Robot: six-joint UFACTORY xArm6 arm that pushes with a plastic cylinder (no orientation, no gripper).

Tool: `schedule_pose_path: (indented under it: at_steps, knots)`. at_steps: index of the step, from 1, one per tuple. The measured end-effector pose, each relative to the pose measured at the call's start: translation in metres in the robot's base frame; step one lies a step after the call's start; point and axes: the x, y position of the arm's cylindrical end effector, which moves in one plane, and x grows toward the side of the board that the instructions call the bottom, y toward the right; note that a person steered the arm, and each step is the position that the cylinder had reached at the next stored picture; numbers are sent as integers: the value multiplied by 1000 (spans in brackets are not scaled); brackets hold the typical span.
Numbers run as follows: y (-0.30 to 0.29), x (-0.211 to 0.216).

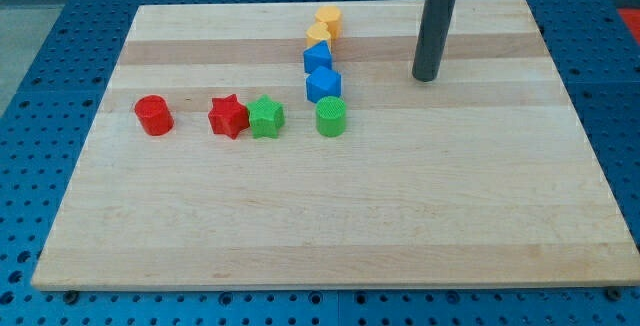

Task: Point at red circle

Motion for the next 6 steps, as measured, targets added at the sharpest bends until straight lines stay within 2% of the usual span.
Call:
schedule_pose_path:
  at_steps: [2,3,4,5,6]
  knots:
    - [0,-1]
    - [-11,40]
    - [-57,131]
    - [-143,180]
    - [-237,172]
